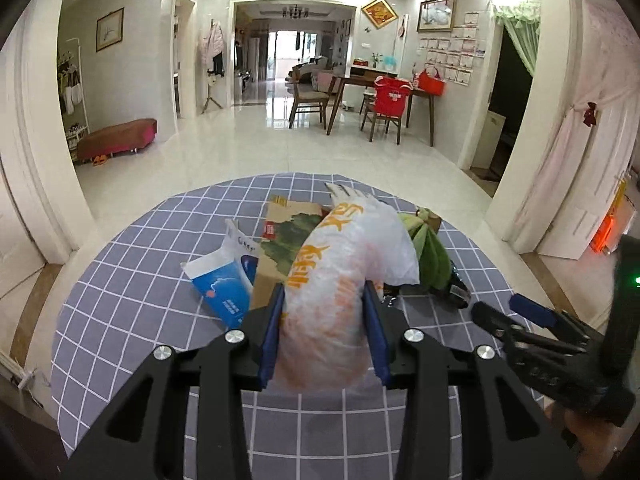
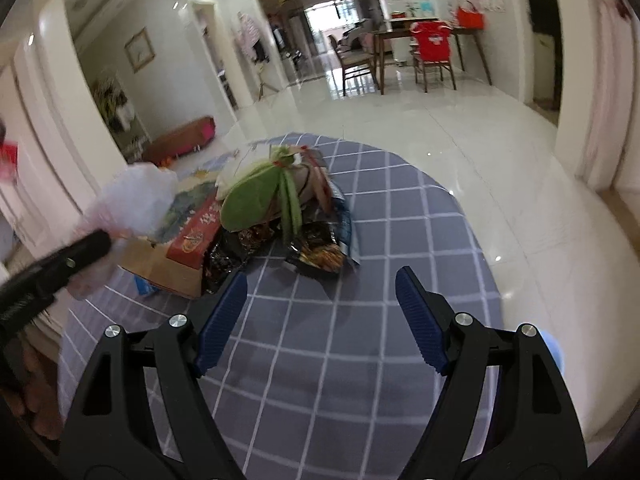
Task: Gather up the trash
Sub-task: 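Grasp the dark snack wrapper with the right tool, then carry bag and wrapper to the blue bucket and release both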
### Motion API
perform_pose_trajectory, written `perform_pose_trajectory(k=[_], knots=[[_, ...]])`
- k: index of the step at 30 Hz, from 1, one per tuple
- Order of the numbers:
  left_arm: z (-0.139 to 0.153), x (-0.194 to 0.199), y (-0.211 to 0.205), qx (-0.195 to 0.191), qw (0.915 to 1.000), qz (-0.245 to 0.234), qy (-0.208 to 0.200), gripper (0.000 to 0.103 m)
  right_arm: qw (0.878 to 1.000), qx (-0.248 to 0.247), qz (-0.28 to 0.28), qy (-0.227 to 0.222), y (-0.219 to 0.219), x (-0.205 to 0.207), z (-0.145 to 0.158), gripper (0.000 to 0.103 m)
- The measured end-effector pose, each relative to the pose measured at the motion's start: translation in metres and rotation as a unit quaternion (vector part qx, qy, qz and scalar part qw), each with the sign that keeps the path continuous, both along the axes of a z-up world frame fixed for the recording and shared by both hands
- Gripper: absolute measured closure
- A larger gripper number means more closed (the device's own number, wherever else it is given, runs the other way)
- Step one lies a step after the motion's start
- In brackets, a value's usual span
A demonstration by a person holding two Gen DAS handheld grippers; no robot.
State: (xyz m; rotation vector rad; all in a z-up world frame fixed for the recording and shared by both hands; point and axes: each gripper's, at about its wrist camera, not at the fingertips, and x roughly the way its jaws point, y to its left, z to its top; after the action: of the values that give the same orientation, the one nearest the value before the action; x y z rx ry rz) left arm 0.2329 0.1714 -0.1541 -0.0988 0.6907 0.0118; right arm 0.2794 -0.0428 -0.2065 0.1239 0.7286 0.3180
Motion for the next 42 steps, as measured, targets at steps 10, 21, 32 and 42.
perform_pose_trajectory(k=[10, 21, 32, 42], knots=[[-0.01, -0.009, -0.004, -0.008, 0.9999, -0.01, 0.01, 0.066, 0.998, -0.04, 0.016, 0.035, 0.013, 0.034, -0.009, 0.084], [0.001, -0.027, -0.025, -0.008, 0.9997, -0.023, -0.006, 0.066, 0.998, 0.059, 0.018, 0.03, -0.036, -0.019, 0.006, 0.087], [0.007, -0.038, -0.112, 0.005, 0.9948, -0.101, -0.01, 0.066, 0.992, 0.112, -0.054, -0.01, -0.125, -0.074, 0.023, 0.087], [-0.017, -0.014, -0.247, -0.002, 0.9786, -0.205, 0.01, 0.066, 0.973, 0.12, -0.194, -0.02, -0.25, -0.111, -0.002, 0.087]])
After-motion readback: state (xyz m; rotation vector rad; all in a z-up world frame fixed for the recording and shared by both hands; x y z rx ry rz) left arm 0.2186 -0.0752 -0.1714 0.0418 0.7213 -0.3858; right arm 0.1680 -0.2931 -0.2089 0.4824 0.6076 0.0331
